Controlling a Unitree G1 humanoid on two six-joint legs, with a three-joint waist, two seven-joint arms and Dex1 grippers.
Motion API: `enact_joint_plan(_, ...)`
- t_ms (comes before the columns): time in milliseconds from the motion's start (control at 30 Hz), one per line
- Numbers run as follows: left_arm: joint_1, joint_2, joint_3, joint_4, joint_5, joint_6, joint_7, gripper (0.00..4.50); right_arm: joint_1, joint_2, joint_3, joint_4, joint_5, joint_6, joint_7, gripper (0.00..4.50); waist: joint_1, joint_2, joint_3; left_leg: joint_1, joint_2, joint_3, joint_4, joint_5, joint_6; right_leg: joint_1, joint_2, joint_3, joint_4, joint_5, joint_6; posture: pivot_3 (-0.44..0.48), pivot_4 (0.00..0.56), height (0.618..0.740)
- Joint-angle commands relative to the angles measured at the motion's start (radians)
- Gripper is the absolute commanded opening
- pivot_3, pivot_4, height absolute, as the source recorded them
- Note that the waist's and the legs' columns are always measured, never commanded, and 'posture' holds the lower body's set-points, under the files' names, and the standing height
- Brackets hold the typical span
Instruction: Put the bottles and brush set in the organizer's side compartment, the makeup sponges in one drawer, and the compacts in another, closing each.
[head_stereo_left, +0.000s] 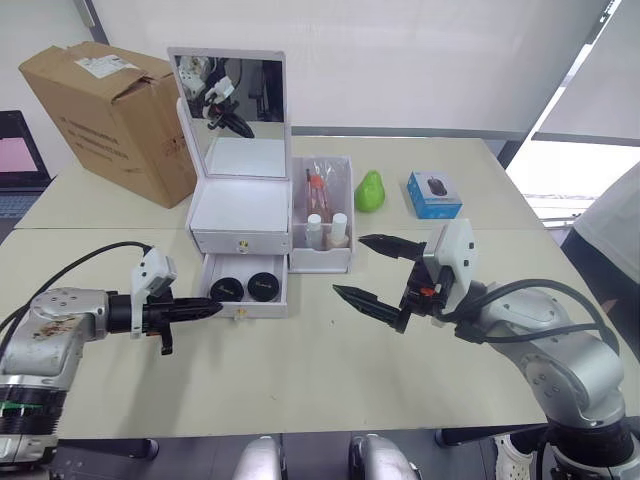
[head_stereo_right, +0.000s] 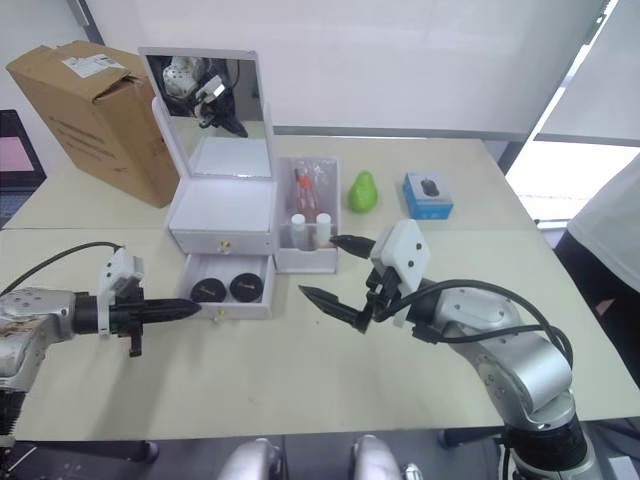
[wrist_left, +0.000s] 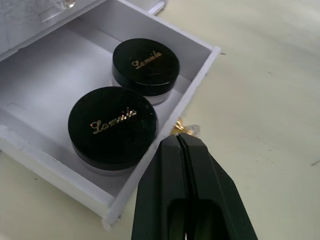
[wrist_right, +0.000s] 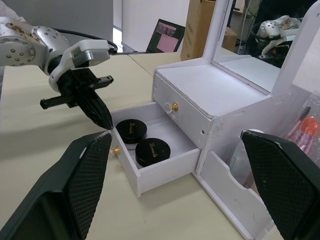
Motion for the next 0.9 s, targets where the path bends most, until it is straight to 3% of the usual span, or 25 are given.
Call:
enact_joint_plan(33,-0.067,-0.036,0.001,0.048,0.045,-0.061,0.081,0.02,-0.008,-0.008,-0.032,-0.027,0.022,0.002,-0.002,4.50,0.003,-0.001,0.000,0.000,0.000,0.000,0.000,0.000,0.000,0.000,0.000,0.000,0.000,0.000,0.000,0.000,0.150,0.740)
enact_joint_plan(600,-0.218,-0.169,-0.052,0.295,0.208,-0.268,0.268,0.02,0.000,-0.013,-0.042,-0.048,0.034,0.020,-0.023,4.50,0.002,-0.007,-0.004,0.000,0.000,0.000,0.000,0.000,0.000,0.001,0.000,0.000,0.000,0.001,0.001,0.000,0.150,0.740)
enact_joint_plan(900,-0.251,-0.244,-0.065,0.343,0.237,-0.310,0.323,0.02,0.011,-0.007,-0.041,-0.058,0.041,0.023,-0.037,4.50,0.003,-0.007,-0.005,0.000,0.000,0.000,0.000,0.000,0.000,0.001,0.000,0.000,0.000,0.004,0.005,0.000,0.150,0.740)
